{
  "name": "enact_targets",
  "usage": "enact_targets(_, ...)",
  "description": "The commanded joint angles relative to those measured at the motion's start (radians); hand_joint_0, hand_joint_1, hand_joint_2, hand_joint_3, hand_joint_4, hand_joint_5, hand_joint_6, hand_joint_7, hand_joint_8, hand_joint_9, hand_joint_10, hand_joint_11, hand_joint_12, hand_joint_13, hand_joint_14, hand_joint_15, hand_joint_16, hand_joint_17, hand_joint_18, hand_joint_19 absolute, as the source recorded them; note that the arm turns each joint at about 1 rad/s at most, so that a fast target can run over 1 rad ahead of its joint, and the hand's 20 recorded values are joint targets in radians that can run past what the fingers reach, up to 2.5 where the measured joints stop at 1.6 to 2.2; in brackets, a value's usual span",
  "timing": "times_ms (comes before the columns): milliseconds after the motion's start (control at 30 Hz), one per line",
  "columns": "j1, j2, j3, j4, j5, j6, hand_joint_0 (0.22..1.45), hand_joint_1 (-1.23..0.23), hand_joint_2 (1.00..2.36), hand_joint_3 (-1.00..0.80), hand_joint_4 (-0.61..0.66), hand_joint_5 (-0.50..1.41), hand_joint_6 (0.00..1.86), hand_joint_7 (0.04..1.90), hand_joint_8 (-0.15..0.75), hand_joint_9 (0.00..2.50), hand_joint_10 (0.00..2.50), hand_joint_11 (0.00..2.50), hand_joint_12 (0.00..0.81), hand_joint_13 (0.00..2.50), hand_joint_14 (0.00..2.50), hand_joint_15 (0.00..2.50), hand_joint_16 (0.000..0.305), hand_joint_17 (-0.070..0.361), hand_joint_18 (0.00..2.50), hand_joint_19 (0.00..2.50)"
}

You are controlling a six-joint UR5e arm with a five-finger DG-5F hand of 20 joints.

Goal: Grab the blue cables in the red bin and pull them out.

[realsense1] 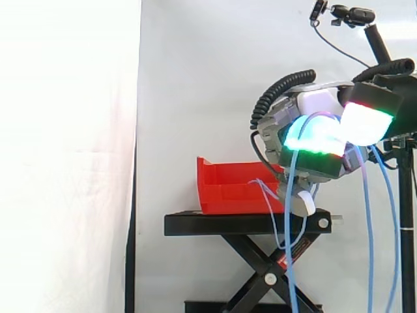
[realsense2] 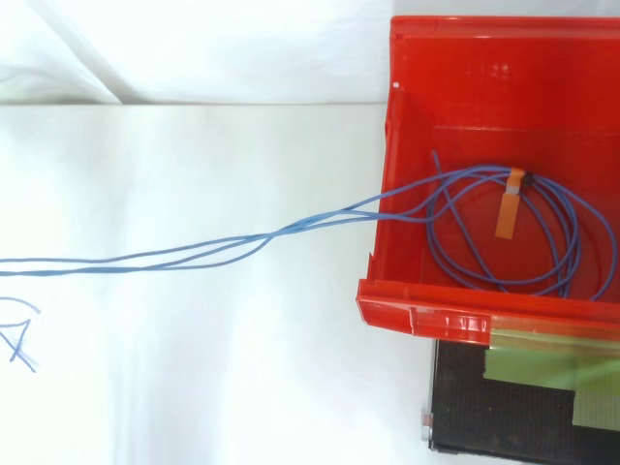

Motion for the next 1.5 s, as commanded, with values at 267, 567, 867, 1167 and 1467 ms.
enact_targets(267, -0.001, 0.001, 0.000, -0.002, 0.000, 0.002, 0.88, -0.90, 1.00, -1.00, 0.28, 0.43, 0.78, 0.52, 0.302, 0.65, 1.40, 1.21, 0.330, 1.00, 0.91, 1.29, 0.039, 0.087, 0.57, 0.89)
enact_targets(567, 0.000, 0.001, 0.002, 0.001, 0.000, 0.000, 0.83, -0.87, 1.00, -1.00, 0.29, 0.45, 0.74, 0.55, 0.314, 0.66, 1.37, 1.23, 0.340, 1.01, 0.91, 1.28, 0.039, 0.088, 0.56, 0.90)
enact_targets(867, 0.000, -0.001, 0.000, 0.001, 0.000, 0.000, 0.76, -0.82, 1.00, -1.00, 0.30, 0.51, 0.69, 0.57, 0.322, 0.71, 1.36, 1.23, 0.352, 1.03, 0.96, 1.24, 0.041, 0.093, 0.58, 0.90)
enact_targets(1167, 0.002, 0.001, 0.000, 0.001, 0.000, 0.000, 0.73, -0.78, 1.00, -1.00, 0.32, 0.57, 0.68, 0.59, 0.327, 0.78, 1.35, 1.23, 0.357, 1.06, 0.97, 1.22, 0.043, 0.096, 0.61, 0.90)
enact_targets(1467, 0.002, -0.001, 0.000, 0.001, 0.000, 0.000, 0.72, -0.78, 1.00, -1.00, 0.32, 0.61, 0.75, 0.57, 0.326, 0.84, 1.36, 1.25, 0.361, 1.10, 0.95, 1.22, 0.042, 0.094, 0.64, 0.89)
